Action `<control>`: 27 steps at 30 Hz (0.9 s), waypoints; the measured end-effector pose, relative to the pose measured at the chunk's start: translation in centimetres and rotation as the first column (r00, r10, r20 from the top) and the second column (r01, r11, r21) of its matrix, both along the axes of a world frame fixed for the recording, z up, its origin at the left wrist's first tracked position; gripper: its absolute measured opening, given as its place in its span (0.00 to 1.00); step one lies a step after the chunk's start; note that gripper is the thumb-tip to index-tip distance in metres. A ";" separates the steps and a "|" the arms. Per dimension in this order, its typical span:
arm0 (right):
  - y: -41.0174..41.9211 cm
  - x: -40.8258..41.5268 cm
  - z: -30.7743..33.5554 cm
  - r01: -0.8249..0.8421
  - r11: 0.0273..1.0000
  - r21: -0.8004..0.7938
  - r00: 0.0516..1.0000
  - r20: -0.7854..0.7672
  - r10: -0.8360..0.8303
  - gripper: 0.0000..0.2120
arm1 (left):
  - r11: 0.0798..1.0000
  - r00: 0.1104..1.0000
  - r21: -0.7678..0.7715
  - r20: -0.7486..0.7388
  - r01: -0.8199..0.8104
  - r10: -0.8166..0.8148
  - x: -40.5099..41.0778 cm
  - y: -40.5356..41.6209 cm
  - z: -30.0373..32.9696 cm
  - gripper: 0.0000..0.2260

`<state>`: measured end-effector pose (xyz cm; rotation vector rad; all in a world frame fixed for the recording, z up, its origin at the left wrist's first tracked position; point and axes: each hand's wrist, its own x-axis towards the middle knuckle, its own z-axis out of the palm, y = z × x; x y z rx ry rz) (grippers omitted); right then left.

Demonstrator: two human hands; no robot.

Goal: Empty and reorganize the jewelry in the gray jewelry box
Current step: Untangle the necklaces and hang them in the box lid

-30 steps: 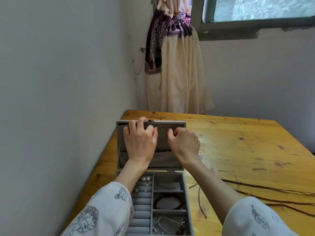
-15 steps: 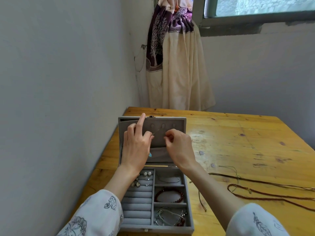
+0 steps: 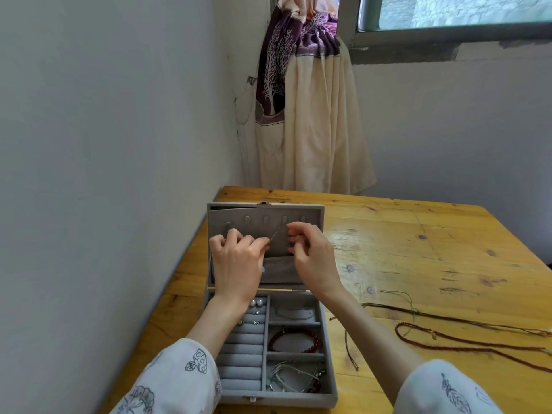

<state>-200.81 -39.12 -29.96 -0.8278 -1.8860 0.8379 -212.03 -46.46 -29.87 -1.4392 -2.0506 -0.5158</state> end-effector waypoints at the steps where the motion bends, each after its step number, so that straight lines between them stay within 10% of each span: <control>1: 0.0 0.0 0.0 -0.018 1.000 -0.025 1.000 -0.024 0.018 0.14 | 1.000 1.000 -0.009 0.010 -0.001 0.001 0.1 0.0 -0.1 0.08; 27: -2.1 6.0 0.3 -0.095 0.973 -0.209 0.995 -0.046 0.088 0.12 | 0.896 0.985 -0.438 0.171 0.075 0.001 1.8 -1.1 2.0 0.19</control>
